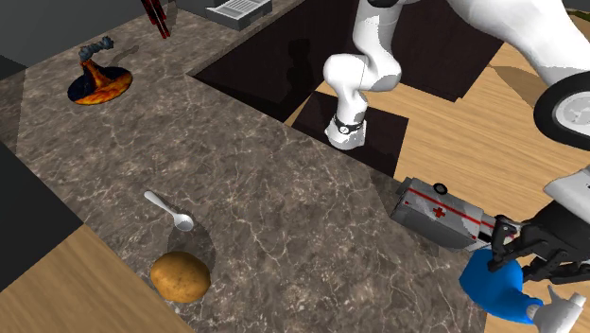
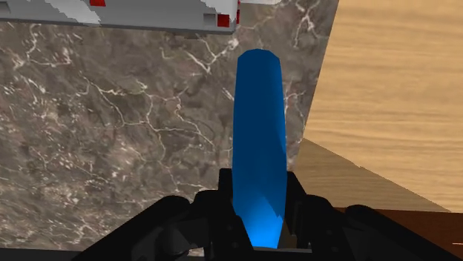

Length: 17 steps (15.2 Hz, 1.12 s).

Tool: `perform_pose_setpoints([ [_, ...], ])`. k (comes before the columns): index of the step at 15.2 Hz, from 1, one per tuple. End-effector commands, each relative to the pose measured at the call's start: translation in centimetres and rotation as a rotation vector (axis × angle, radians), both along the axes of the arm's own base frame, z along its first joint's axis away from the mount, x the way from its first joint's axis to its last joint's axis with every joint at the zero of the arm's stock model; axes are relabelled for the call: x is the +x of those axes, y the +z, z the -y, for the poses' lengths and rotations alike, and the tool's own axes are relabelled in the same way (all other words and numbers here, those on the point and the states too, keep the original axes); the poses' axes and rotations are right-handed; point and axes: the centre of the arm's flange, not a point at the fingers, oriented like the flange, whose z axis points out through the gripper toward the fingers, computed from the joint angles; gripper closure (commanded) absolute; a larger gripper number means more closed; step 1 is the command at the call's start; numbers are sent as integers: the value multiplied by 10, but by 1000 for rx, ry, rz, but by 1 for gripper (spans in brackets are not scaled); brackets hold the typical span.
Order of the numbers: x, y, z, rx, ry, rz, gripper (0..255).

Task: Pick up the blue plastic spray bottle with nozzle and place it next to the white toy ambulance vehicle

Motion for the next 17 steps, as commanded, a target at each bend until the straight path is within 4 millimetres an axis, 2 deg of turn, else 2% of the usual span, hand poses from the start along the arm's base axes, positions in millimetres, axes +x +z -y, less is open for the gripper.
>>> perform_pose_setpoints([
  [1, 0, -11, 1, 1, 0, 1, 255],
  [11, 0, -62, 1, 1, 0, 1, 255],
  [17, 0, -62, 1, 0, 0, 1, 255],
])
